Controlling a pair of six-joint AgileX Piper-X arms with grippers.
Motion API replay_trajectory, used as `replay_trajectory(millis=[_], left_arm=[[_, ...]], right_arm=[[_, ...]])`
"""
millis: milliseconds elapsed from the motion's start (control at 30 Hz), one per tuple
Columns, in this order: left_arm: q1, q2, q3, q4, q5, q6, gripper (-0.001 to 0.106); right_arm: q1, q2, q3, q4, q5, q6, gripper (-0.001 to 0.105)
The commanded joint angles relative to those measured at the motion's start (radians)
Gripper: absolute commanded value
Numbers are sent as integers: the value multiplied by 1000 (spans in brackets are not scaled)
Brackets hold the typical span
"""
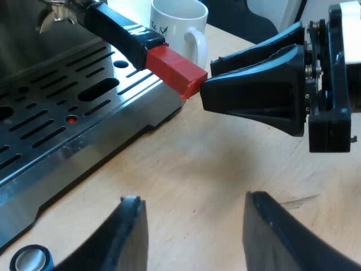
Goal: Grind coffee beans and then tamp
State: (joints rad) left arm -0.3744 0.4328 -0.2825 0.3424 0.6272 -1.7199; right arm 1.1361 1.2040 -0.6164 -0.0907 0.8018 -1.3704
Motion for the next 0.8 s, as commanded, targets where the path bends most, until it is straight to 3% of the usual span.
replay_trajectory(millis=[33,400,800], left_arm=[[-3,0,-2,-10,15,-3,42],[-3,0,-2,-10,15,-3,42],[-3,0,-2,-10,15,-3,42]], right_arm=[[-16,6,-6,-11,135,-5,38],[-16,6,-6,-11,258,-3,37],[-14,6,-6,-9,247,-3,37]])
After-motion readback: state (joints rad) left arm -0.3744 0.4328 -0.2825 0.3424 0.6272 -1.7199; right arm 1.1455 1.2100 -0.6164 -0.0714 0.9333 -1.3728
